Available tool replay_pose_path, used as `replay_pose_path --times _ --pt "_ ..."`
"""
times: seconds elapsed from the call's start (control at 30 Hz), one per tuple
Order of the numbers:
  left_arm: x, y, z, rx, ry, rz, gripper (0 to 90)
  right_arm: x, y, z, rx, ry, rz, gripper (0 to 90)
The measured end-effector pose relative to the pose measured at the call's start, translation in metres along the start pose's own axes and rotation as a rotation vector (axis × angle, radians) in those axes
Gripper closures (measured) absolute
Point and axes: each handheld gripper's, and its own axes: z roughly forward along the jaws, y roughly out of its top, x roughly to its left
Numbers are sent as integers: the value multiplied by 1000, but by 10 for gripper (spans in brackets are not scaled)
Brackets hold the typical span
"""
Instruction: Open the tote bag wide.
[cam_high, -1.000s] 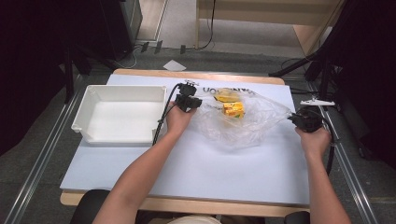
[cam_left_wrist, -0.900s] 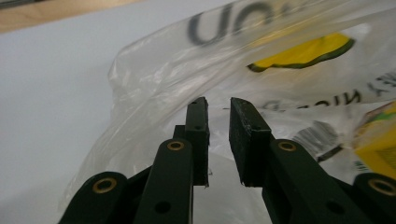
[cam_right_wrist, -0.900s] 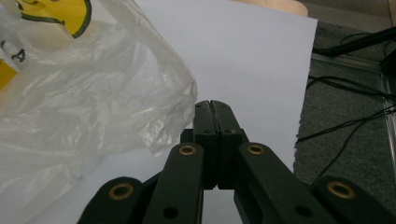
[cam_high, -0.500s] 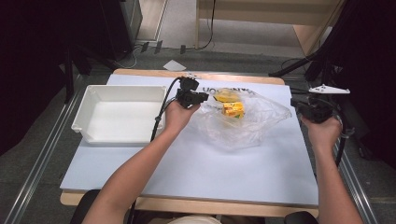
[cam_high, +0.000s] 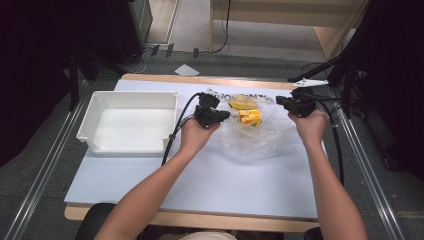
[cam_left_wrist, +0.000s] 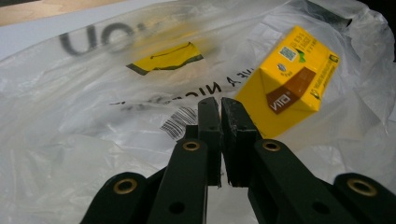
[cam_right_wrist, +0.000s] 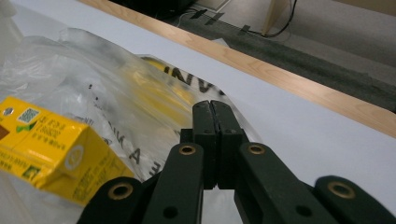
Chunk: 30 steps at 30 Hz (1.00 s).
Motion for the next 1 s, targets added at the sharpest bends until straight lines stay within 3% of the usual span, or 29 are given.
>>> replay_pose_path --times 0.23,0.4,0.73,1.0 --pt "-12 -19 1 10 -27 20 878 10 6 38 15 47 12 900" --pt "-16 -38 7 26 -36 17 876 8 1 58 55 40 20 900" --pt "-20 -73 19 62 -65 8 877 15 -11 86 117 56 20 900" --pt "-26 -90 28 86 -82 20 878 20 -20 103 159 67 17 900"
